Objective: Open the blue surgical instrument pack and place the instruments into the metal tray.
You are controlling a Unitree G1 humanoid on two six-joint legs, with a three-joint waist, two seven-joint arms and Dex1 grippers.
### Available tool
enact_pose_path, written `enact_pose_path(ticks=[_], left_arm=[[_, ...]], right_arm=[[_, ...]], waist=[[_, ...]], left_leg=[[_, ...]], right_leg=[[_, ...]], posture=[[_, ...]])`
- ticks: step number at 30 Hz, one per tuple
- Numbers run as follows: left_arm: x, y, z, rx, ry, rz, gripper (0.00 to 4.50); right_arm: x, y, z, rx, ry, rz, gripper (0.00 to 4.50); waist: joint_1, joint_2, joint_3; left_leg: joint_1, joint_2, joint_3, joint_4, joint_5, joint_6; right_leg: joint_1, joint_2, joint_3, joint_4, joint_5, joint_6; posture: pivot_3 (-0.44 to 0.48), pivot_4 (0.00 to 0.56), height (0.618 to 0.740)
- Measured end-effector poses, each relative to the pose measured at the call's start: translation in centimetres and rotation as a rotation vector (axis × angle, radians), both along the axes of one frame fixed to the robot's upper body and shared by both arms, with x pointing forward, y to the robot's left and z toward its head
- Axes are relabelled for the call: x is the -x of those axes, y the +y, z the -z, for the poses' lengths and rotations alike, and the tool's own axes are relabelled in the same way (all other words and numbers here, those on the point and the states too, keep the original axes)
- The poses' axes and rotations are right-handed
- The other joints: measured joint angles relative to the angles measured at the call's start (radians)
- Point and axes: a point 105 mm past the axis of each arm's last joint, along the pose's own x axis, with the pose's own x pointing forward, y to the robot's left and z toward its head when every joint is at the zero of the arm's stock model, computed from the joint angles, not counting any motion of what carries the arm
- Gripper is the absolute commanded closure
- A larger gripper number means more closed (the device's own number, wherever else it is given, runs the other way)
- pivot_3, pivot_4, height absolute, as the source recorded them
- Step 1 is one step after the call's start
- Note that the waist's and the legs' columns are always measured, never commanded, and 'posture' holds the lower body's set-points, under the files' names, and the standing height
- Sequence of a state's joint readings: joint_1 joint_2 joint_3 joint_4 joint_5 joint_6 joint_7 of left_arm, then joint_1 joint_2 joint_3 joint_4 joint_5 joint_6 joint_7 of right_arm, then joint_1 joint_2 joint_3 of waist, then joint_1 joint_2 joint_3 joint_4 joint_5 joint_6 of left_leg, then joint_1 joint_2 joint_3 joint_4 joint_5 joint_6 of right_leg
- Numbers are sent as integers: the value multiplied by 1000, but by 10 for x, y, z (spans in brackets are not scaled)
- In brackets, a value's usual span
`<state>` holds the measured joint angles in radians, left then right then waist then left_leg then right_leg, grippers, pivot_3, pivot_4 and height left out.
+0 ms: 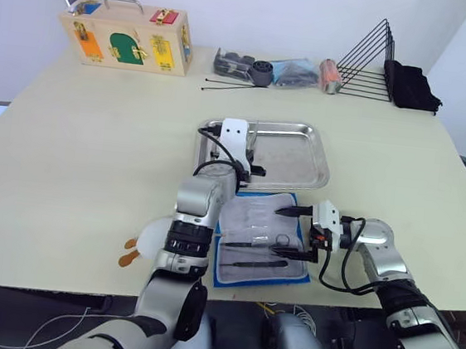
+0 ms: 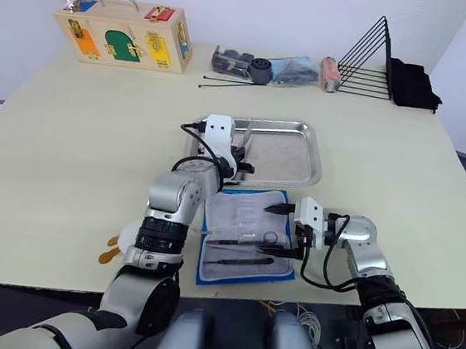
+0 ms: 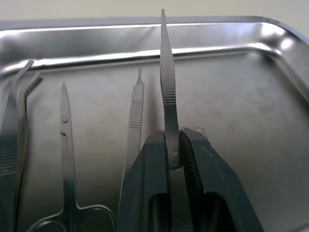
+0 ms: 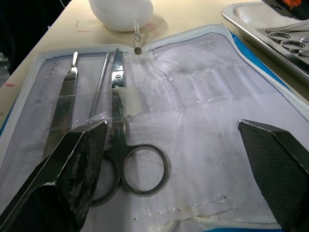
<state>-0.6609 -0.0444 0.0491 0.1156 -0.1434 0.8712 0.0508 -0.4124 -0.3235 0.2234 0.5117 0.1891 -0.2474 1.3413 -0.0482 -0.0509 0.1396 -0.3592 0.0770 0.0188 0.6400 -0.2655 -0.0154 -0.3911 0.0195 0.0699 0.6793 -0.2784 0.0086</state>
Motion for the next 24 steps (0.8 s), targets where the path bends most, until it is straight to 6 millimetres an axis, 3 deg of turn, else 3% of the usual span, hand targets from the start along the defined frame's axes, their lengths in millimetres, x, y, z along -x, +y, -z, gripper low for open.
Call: enact_pose_path(ticks=[14,24], left_arm=[[5,0,11,-19,79,8,4395],[4,11,11,-20,99,-69,4395]], right_arm=[[0,1,0,-6,-4,5,0],[0,3,0,-13,-10,5,0]], waist=[[-4,0,0],[-12,0,0]], left_leg=[[0,0,0,0,0,0],[0,0,0,-1,0,0]], right_leg=[[0,0,-1,0,0,0],[0,0,0,0,0,0]], posture=[[0,150,740],[0,150,740]])
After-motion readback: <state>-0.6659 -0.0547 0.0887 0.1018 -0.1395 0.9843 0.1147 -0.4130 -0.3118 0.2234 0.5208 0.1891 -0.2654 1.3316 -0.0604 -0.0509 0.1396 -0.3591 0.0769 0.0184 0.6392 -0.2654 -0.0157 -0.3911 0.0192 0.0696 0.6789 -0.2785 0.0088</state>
